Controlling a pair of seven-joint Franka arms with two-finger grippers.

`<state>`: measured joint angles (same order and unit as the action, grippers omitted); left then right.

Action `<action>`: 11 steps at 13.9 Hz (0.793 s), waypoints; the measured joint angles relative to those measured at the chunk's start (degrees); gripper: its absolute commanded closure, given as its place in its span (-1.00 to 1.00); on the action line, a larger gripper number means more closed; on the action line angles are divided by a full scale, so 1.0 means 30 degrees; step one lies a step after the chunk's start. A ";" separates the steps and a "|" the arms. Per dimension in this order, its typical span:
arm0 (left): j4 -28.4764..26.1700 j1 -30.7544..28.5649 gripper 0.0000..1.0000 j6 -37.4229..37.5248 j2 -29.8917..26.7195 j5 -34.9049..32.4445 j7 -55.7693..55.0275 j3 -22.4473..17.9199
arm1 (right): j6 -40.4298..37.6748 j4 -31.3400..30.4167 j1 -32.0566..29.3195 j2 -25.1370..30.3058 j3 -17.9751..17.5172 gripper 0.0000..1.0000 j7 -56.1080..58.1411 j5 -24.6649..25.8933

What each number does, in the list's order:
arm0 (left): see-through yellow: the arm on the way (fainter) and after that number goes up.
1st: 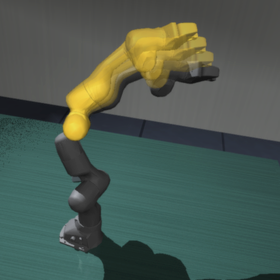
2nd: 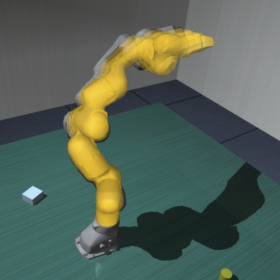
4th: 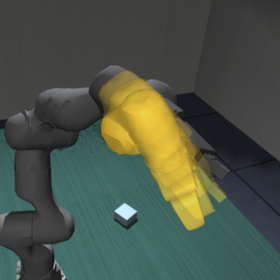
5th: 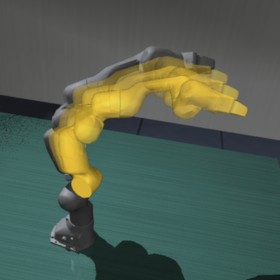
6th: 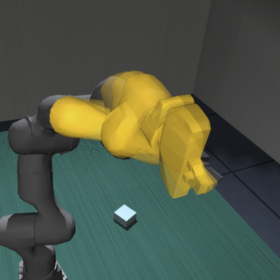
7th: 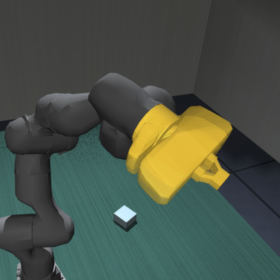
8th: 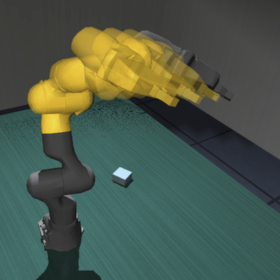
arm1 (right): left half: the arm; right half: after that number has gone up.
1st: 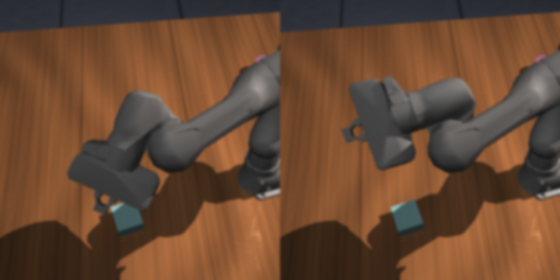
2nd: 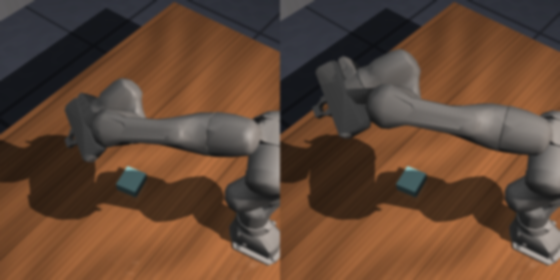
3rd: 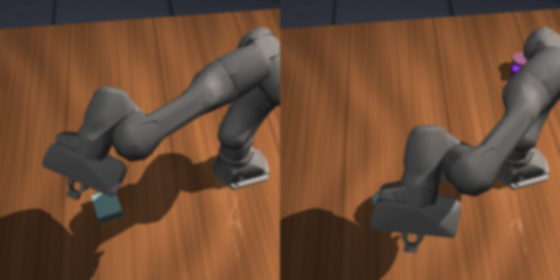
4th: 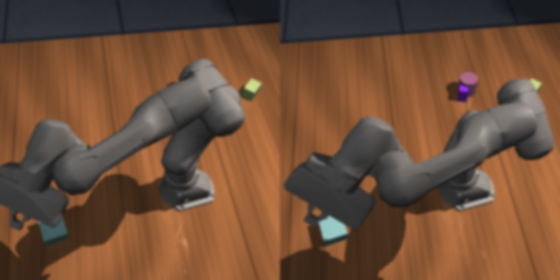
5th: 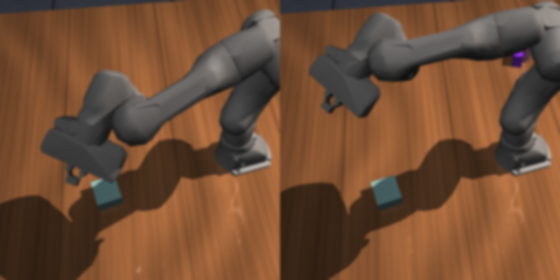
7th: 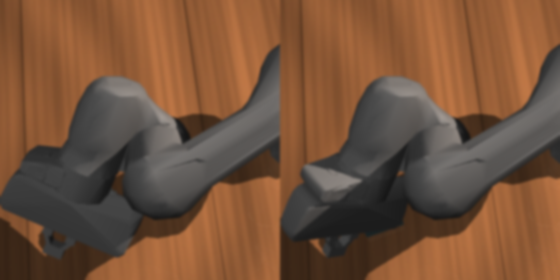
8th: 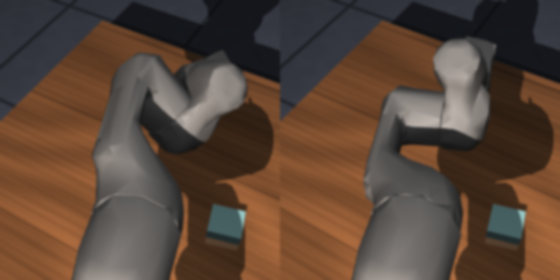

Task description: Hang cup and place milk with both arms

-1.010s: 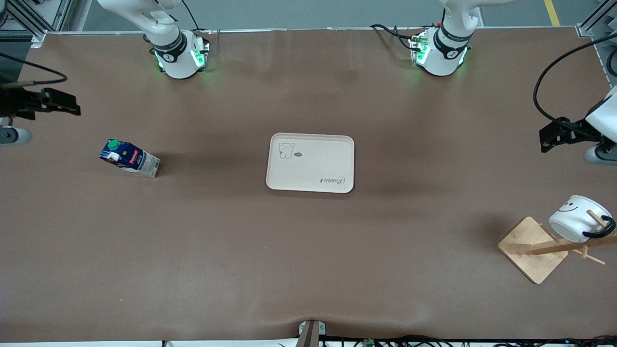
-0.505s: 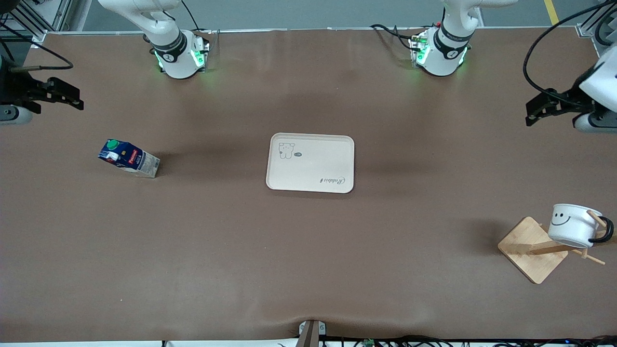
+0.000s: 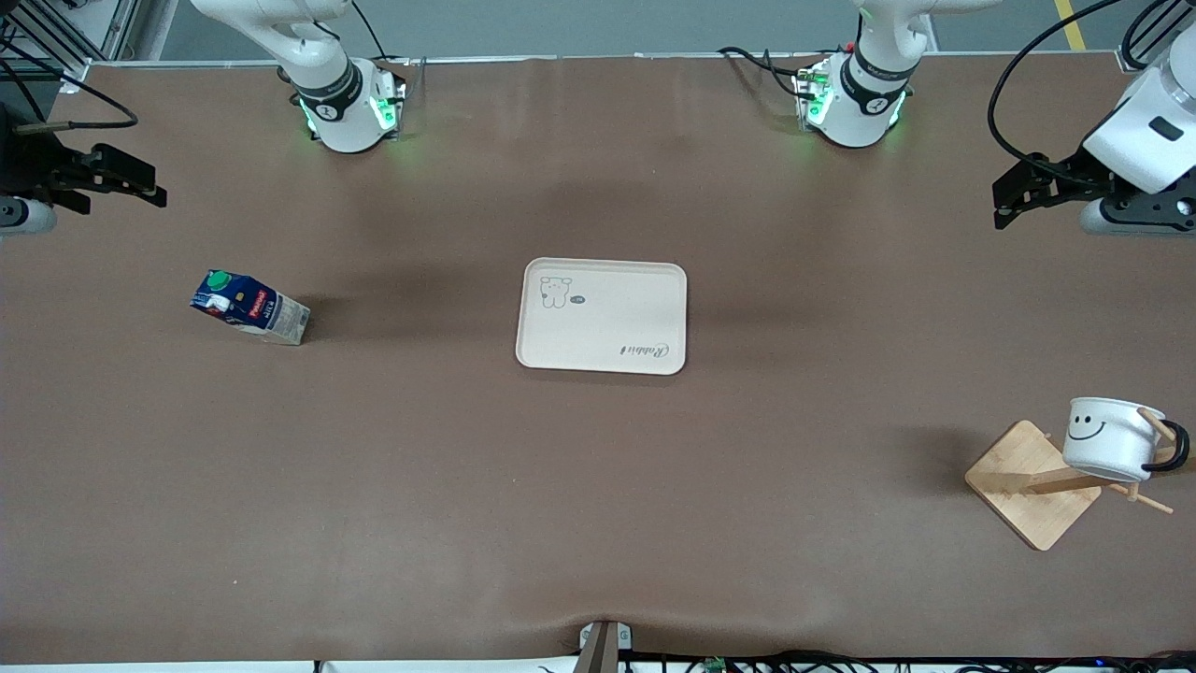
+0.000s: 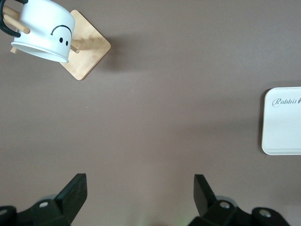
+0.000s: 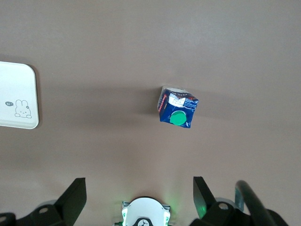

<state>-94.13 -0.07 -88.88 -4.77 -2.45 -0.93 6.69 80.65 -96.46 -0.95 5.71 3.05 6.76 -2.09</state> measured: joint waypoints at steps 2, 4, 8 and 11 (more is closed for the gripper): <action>-0.0287 -0.0009 -1.00 -0.0005 -0.0236 0.0229 -0.0513 0.0049 | -0.0051 -0.0046 -0.0213 0.0000 0.0028 -1.00 0.0000 -0.0008; -0.0354 -0.0075 -1.00 -0.0008 -0.0391 0.0276 -0.0598 0.0049 | -0.0064 -0.0059 -0.0315 0.0000 0.0029 -1.00 0.0000 -0.0023; -0.0353 -0.0207 -1.00 -0.0005 -0.0439 0.0285 -0.0616 0.0041 | -0.0061 -0.0059 -0.0316 0.0000 0.0027 -1.00 0.0000 -0.0041; -0.0356 -0.0220 -1.00 0.0000 -0.0436 0.0286 -0.0628 0.0036 | -0.0060 -0.0059 -0.0316 -0.0002 0.0027 -1.00 0.0000 -0.0046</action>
<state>-95.20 -0.73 -88.88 -6.07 -1.59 -2.81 6.80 80.47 -96.63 -1.89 5.71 3.13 6.76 -2.22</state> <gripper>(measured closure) 0.000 0.000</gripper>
